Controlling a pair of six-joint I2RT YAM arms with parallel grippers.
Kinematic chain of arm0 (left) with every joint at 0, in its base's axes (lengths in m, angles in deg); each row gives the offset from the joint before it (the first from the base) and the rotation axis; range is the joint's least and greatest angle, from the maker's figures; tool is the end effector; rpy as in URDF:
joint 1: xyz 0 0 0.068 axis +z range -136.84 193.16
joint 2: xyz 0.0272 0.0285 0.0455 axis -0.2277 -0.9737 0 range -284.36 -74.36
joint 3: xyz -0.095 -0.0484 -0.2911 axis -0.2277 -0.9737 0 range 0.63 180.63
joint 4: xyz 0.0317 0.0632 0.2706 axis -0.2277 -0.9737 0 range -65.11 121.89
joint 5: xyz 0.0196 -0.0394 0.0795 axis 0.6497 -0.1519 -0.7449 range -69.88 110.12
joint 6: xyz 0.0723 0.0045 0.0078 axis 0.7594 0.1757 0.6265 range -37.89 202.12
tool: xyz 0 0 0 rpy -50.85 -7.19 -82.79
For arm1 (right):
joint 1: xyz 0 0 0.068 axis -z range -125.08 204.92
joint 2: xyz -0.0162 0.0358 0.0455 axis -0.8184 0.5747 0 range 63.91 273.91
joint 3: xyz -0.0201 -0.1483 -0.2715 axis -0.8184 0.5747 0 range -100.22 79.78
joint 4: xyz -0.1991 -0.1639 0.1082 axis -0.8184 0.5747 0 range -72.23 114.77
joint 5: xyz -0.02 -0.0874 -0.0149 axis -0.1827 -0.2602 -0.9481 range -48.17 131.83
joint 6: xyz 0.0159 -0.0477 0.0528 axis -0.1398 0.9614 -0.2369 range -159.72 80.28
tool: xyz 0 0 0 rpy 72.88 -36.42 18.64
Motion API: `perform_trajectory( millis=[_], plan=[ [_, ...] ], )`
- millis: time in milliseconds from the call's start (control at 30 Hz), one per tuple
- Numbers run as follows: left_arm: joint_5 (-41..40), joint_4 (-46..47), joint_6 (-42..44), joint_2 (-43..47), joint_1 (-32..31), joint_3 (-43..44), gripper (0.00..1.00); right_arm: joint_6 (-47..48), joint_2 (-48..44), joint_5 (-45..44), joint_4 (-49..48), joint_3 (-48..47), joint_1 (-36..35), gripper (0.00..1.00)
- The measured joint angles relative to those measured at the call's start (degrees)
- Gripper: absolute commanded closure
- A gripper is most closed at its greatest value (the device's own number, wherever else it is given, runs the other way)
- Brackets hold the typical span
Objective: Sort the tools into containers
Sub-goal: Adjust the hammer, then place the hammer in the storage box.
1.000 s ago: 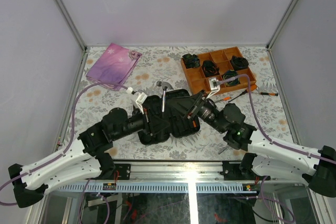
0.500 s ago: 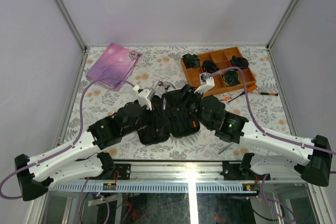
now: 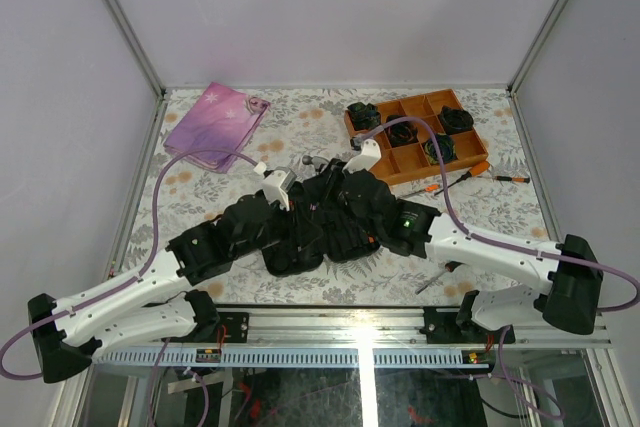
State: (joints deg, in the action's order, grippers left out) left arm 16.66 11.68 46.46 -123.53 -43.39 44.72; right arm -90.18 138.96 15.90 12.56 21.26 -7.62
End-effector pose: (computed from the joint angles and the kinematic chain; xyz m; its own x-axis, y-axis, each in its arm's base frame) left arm 0.1202 -0.1753 0.3212 -0.6592 -0.0577 -0.7498 0.5150 0.6918 -0.5061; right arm 0.1796 0.2881 0.3626 -0.5206 0.5023 -0.6905 -0.3124 0.6406 0.7015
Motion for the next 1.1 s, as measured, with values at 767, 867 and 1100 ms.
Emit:
perform_trajectory(
  millis=[767,867,1100],
  plan=[
    [-3.3,0.5,-1.0,5.2,1.2,-0.1,0.21,2.4,-4.4,7.0,-0.4,6.4,8.1,1.0],
    [-3.0,-0.5,-1.2,4.8,4.8,-0.1,0.21,2.1,-5.6,9.1,0.2,7.8,10.9,1.0],
    [3.5,-0.3,-1.8,5.9,17.5,-1.8,0.21,2.3,-5.6,17.2,2.1,9.7,16.8,1.0]
  ],
)
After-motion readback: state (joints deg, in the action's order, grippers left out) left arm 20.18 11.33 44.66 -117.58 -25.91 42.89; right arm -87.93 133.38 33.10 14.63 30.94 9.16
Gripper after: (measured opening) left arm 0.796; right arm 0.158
